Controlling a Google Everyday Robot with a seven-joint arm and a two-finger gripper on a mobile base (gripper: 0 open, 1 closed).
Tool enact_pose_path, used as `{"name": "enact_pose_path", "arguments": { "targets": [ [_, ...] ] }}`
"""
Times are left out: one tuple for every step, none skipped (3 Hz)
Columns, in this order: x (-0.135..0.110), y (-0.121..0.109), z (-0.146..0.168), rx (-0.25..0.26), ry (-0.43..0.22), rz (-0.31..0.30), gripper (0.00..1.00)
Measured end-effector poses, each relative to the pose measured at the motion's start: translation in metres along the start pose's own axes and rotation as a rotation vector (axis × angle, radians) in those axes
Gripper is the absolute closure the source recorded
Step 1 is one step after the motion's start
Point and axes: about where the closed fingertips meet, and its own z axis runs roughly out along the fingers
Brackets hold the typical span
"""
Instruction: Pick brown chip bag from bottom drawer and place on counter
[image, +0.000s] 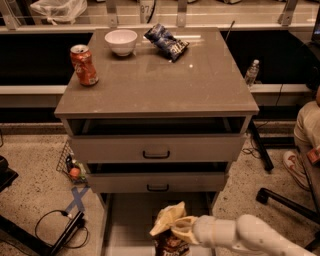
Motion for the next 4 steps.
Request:
{"name": "enact_pose_path", "arguments": {
  "targets": [
    [-0.038,-0.005,-0.099,0.064,-0.074,0.027,1.0],
    [-0.065,-0.022,-0.232,0.177,-0.143,0.144,1.0],
    [-0.093,-0.029,-0.296,0.229,-0.157,0.196,1.0],
    [-0.092,-0.029,-0.294,0.228,-0.157,0.195,1.0]
  ]
}}
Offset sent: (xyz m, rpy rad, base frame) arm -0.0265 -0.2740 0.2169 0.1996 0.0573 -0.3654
